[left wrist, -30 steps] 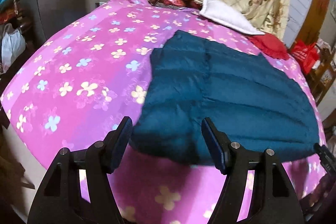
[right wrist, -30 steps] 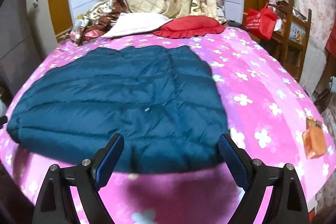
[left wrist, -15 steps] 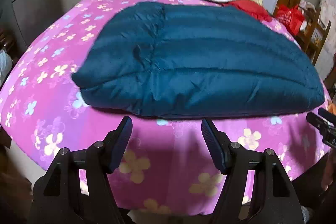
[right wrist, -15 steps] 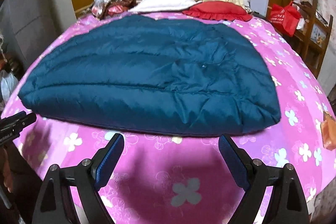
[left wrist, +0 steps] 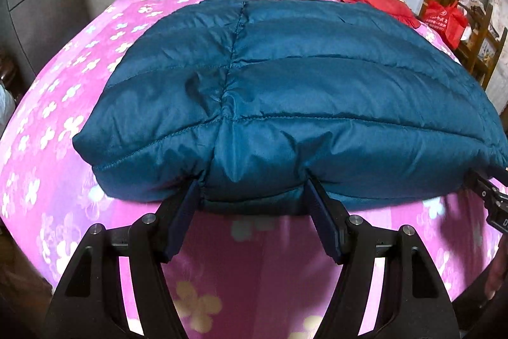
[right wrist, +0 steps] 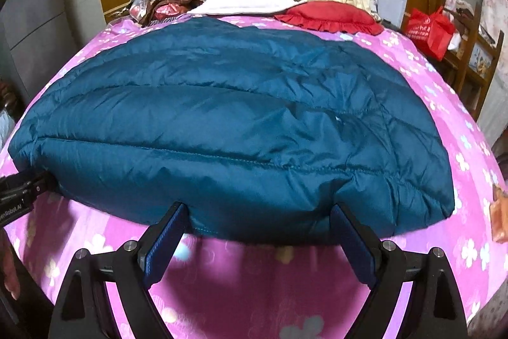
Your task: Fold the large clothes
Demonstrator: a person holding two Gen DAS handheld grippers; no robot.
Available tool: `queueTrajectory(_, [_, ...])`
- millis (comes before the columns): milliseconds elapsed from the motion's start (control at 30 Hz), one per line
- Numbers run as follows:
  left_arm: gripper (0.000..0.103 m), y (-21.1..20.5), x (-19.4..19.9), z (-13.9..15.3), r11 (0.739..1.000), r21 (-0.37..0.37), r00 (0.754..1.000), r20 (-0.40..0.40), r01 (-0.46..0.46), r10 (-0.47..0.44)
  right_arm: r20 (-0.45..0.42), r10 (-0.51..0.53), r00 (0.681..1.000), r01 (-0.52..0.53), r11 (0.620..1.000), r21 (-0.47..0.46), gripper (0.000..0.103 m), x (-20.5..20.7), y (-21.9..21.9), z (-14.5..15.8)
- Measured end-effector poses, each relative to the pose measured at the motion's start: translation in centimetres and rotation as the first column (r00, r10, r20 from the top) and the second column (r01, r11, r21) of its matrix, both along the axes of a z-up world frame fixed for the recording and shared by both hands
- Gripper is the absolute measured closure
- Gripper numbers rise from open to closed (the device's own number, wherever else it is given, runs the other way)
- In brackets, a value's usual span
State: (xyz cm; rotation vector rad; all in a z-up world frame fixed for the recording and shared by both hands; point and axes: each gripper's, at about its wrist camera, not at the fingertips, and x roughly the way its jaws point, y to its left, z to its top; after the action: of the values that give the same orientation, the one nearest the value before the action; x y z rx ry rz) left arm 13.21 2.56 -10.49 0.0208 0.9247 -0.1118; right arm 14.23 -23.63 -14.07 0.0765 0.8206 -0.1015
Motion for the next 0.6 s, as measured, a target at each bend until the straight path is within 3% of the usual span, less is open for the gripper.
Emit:
queueTrajectory(333, [0.034,0.0,1.1,0.7,1.000,0.000,1.000,0.018,-0.004,0.004,0.035,0.004,0.999,-0.004,1.000,-0.011,0.013,2.3,-0.4,1.0])
queueTrajectory(433, [0.034,0.6,-0.5,0.9,1.000,-0.014,1.000,0.020,0.014,-0.014,0.034,0.005,0.999,-0.005,1.000,0.015,0.013,1.4,-0.9,1.3])
queueTrajectory(600, [0.034,2.5,-3.2,0.2,0.996,-0.084,1.000,-0.021,-0.004,0.002,0.031,-0.011,0.999,0.012,1.000,-0.023,0.013,-2.1,-2.1,0.9])
